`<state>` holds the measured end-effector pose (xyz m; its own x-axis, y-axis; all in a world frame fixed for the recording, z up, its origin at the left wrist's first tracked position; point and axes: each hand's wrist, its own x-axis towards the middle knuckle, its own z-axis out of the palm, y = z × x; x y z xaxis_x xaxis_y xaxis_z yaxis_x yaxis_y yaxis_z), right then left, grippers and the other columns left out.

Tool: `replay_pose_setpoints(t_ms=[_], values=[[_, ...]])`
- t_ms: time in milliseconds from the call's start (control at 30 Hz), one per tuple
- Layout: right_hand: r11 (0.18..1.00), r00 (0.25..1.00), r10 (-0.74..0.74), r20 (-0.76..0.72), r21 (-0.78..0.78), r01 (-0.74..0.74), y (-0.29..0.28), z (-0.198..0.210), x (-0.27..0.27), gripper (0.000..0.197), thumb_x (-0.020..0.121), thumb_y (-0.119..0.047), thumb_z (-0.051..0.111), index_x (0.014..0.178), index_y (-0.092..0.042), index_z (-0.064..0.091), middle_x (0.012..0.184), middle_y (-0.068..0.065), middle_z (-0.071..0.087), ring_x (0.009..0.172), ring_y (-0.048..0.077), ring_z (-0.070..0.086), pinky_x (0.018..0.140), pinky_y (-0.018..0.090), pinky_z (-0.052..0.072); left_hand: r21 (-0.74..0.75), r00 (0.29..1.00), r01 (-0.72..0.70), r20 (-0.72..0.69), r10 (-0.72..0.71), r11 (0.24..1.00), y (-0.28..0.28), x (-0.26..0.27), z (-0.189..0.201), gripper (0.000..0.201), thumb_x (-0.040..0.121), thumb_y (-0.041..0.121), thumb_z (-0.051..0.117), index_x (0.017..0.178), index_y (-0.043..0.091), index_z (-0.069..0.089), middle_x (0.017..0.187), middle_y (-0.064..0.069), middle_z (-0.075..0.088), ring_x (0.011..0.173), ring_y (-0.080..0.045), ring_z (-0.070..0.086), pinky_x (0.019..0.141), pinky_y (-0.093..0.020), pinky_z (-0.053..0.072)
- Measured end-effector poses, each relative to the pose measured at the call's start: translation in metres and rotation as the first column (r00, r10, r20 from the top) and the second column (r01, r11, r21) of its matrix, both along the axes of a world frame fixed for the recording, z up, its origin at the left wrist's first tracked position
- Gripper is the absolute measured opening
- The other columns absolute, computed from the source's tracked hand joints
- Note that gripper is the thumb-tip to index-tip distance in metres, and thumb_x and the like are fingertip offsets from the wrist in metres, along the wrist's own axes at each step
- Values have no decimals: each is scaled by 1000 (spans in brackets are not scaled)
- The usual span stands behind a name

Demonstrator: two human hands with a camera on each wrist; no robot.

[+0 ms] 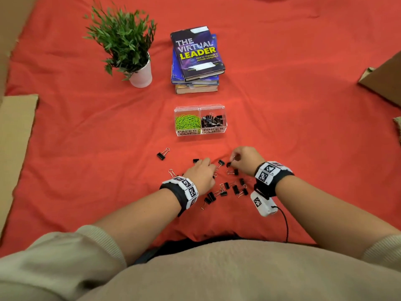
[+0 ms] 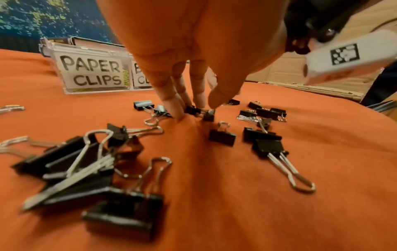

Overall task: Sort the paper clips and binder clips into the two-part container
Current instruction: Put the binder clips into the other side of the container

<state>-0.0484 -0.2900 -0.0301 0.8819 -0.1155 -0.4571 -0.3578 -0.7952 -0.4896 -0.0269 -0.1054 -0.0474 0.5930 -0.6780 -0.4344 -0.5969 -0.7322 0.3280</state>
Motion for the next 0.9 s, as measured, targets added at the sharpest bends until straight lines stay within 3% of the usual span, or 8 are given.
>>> replay_pose_setpoints(t_ms=[133,200,333,467,567,667,767,900], values=[[940,967,-254,36,245,238,-1,21,37,11,85,-8,63,76,-15,63,68,0,65,57,10,62,62,23,54,12,1000,6,-14,-6,1000,3,-3,-2,34,90,24,58,115,4,49,118,-13,41,114,-30,42,84,-47,49],[937,948,-294,123,234,260,0,30,61,13,85,-11,63,73,-17,61,67,-1,64,50,5,60,59,24,53,3,1000,-2,-10,2,1000,5,-4,-3,33,90,24,58,115,3,49,118,-13,42,113,-31,44,87,-45,47],[979,961,-197,192,90,183,8,42,98,12,85,-11,59,92,-6,66,84,6,67,68,18,64,68,30,54,-8,999,-16,-33,15,1000,7,-5,-3,30,89,22,57,112,3,51,116,-14,44,110,-31,48,86,-43,47],[997,969,-80,235,9,80,12,42,101,24,84,-12,57,107,-12,65,101,6,62,87,19,57,77,26,45,-10,998,-1,-67,0,1000,11,-9,-5,28,83,16,58,108,4,51,112,-13,43,104,-31,50,83,-46,49],[997,943,37,332,-73,-14,13,38,77,21,83,-11,55,103,-15,63,98,1,53,91,16,51,83,30,46,-18,998,20,-64,-21,1000,11,-10,-4,29,82,14,57,108,4,51,112,-13,45,102,-32,51,82,-44,49],[972,962,231,144,-88,-220,18,19,39,23,83,-10,54,103,-17,63,103,1,56,98,19,56,85,32,50,-7,997,77,-11,-77,997,10,-9,-1,28,85,13,54,111,6,51,114,-12,46,104,-31,51,81,-41,44],[892,907,406,-111,-168,-420,19,-2,4,47,77,-13,57,122,-25,53,119,1,43,110,23,44,85,40,51,14,994,106,26,-106,994,8,-8,2,26,87,13,49,113,6,50,115,-12,47,105,-32,52,79,-42,44],[874,904,410,-120,-230,-427,15,-15,-18,46,81,-8,53,126,-19,47,124,5,37,110,28,41,82,42,49,43,993,107,53,-109,993,5,-5,5,24,91,12,45,112,3,50,115,-14,48,101,-34,56,72,-42,42]])
